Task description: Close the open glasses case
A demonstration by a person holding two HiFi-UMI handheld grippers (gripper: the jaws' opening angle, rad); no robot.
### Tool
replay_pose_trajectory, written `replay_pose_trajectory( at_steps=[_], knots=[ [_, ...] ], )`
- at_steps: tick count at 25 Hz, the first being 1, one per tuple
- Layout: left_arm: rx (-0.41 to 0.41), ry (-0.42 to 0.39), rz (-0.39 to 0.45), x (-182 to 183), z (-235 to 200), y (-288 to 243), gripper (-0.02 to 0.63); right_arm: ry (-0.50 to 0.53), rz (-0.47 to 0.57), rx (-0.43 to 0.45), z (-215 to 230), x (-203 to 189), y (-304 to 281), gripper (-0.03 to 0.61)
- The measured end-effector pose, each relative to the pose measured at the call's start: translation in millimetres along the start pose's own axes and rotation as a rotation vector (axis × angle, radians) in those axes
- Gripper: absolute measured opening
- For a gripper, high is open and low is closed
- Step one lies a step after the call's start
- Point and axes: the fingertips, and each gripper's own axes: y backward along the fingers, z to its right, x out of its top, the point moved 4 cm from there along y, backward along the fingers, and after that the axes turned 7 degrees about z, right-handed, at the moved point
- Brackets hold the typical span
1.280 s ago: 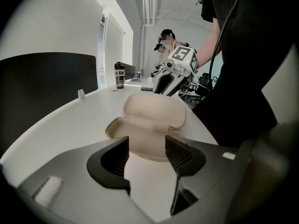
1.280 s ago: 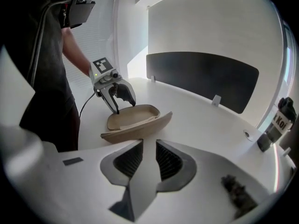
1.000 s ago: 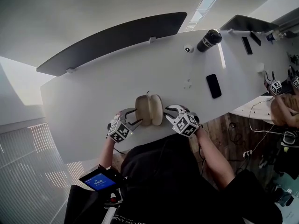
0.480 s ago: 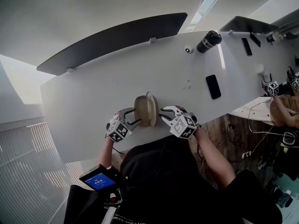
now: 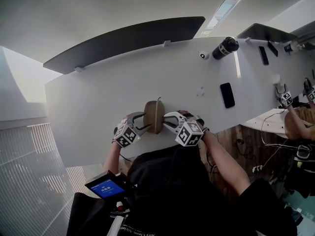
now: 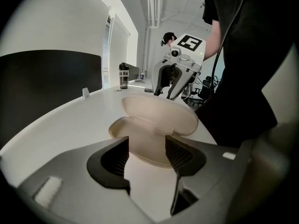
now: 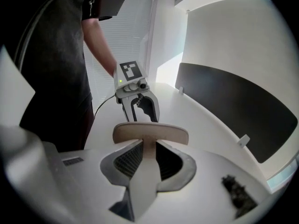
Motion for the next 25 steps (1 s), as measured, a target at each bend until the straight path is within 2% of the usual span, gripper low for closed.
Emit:
replay_pose_trajectory(
  at_steps=[7,11,14,16,25],
  knots=[
    [0.02,0.087,0.043,-1,-2,2,0.249,0.04,-0.001,0.022,4,4,-10,0.091],
    [0.081,0.127,0.041,-3,-10,24,0.249,0.077,0.016,0.054,6,15,-25,0.091],
    [0.125,0.11,0.071,9,-9,34,0.248,0.088,0.025,0.077,5,19,-33,0.091],
    [0.135,0.072,0.058,14,-3,36,0.221,0.096,0.026,0.09,5,20,-36,0.091],
    [0.076,0.017,0.08,36,21,33,0.222,0.09,0.01,0.11,5,30,-52,0.091]
  ],
)
